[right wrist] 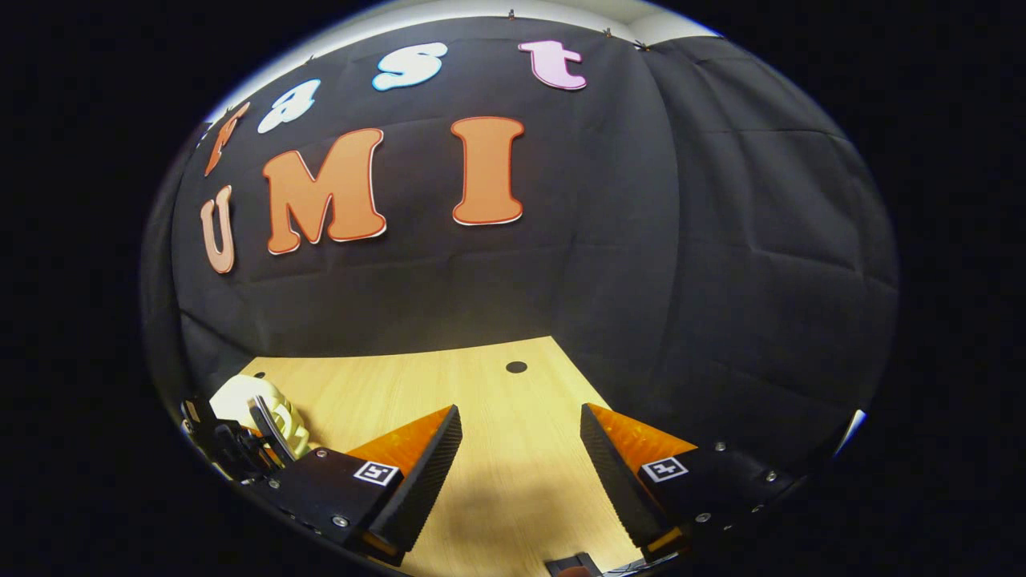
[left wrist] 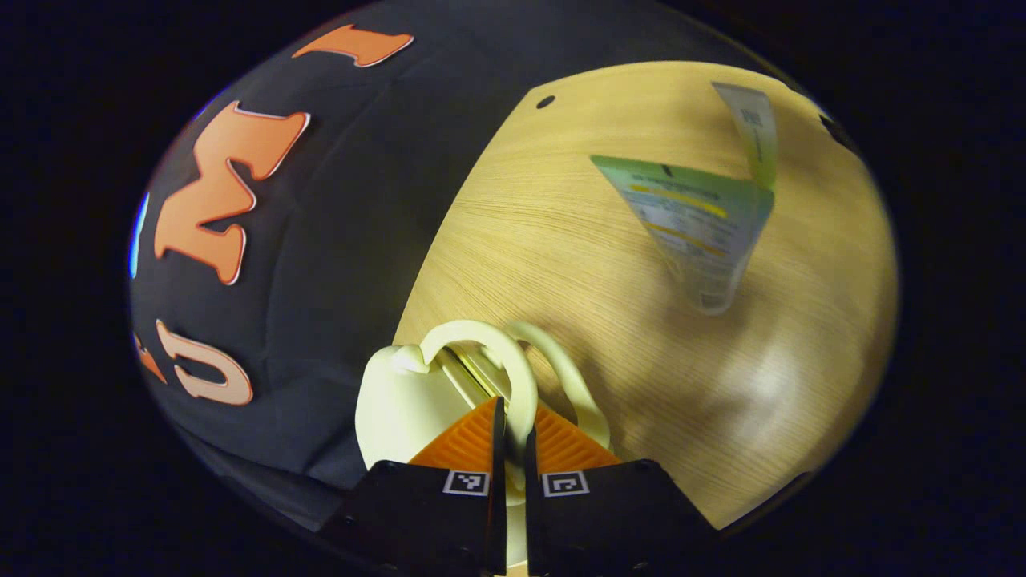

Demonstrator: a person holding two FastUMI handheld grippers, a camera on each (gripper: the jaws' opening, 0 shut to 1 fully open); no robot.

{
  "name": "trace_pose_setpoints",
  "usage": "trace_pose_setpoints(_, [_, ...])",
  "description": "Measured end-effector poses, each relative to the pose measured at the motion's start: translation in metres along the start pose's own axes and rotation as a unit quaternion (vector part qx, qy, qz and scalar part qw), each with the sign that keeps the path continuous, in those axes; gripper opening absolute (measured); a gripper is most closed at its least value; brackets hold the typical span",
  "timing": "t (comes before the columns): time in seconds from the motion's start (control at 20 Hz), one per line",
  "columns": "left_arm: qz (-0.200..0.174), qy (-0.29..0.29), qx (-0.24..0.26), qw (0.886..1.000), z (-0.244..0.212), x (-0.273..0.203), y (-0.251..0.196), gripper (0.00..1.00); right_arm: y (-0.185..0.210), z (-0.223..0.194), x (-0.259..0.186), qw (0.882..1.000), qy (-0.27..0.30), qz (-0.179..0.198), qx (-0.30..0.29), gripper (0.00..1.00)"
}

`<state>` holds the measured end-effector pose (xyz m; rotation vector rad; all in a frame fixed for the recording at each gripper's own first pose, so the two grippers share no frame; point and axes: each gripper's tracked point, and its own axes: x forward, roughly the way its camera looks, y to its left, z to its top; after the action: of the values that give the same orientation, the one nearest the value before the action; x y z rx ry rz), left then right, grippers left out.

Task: First open the suitcase, pack the skin care products into it, and then close the suitcase.

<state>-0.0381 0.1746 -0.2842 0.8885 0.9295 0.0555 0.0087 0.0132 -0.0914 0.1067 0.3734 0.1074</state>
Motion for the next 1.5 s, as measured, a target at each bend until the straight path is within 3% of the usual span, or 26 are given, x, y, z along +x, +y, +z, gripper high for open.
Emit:
trace_pose_setpoints(0.25, [-0.036, -0.027, -0.11, 0.993, 0.006, -0.014, 0.015, 0.1, 0.034, 0.012, 0.0, 1.0, -0.012, 0.017, -0.013, 0.94])
trace_pose_setpoints(0.45, [-0.045, -0.113, -0.196, 0.973, 0.02, -0.045, 0.057, 0.09, 0.09, 0.013, -0.003, 1.0, -0.009, 0.024, 0.009, 0.94])
trace_pose_setpoints(0.65, [-0.103, -0.161, -0.303, 0.934, 0.003, -0.069, 0.09, 0.09, 0.152, 0.022, -0.009, 0.999, -0.02, 0.037, 0.015, 0.95])
trace_pose_setpoints(0.8, [-0.119, -0.183, -0.341, 0.914, -0.016, -0.075, 0.11, 0.09, 0.195, 0.029, -0.015, 0.998, -0.033, 0.045, 0.024, 0.95])
trace_pose_setpoints(0.95, [-0.146, -0.193, -0.399, 0.884, -0.027, -0.084, 0.123, 0.09, 0.228, 0.03, -0.015, 0.997, -0.029, 0.057, 0.033, 0.94])
trace_pose_setpoints(1.05, [-0.135, -0.192, -0.435, 0.869, -0.047, -0.083, 0.137, 0.09, 0.25, 0.033, -0.017, 0.996, -0.025, 0.068, 0.045, 0.94])
trace_pose_setpoints(1.4, [-0.098, -0.161, -0.511, 0.839, -0.139, -0.063, 0.172, 0.08, 0.289, 0.047, -0.012, 0.994, -0.023, 0.091, 0.048, 0.94])
trace_pose_setpoints(1.5, [-0.104, -0.16, -0.527, 0.828, -0.157, -0.06, 0.173, 0.07, 0.298, 0.045, -0.012, 0.994, -0.017, 0.102, 0.043, 0.94])
